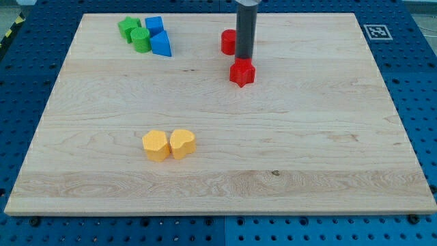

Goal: Push the red star to the center of the board

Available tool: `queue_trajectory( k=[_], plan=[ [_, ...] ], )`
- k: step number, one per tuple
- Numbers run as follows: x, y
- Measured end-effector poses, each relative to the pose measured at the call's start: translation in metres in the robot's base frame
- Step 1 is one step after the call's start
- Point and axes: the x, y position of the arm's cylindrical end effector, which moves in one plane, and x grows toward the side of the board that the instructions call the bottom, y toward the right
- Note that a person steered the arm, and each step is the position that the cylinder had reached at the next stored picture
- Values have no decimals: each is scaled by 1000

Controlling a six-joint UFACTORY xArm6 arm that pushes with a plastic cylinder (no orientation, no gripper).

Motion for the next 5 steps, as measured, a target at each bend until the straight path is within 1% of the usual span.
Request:
queue_trajectory(
  k=[1,2,3,4,5],
  plan=[
    [14,5],
    [21,-8],
    [22,-35],
    [38,-20],
    [42,-14]
  ],
)
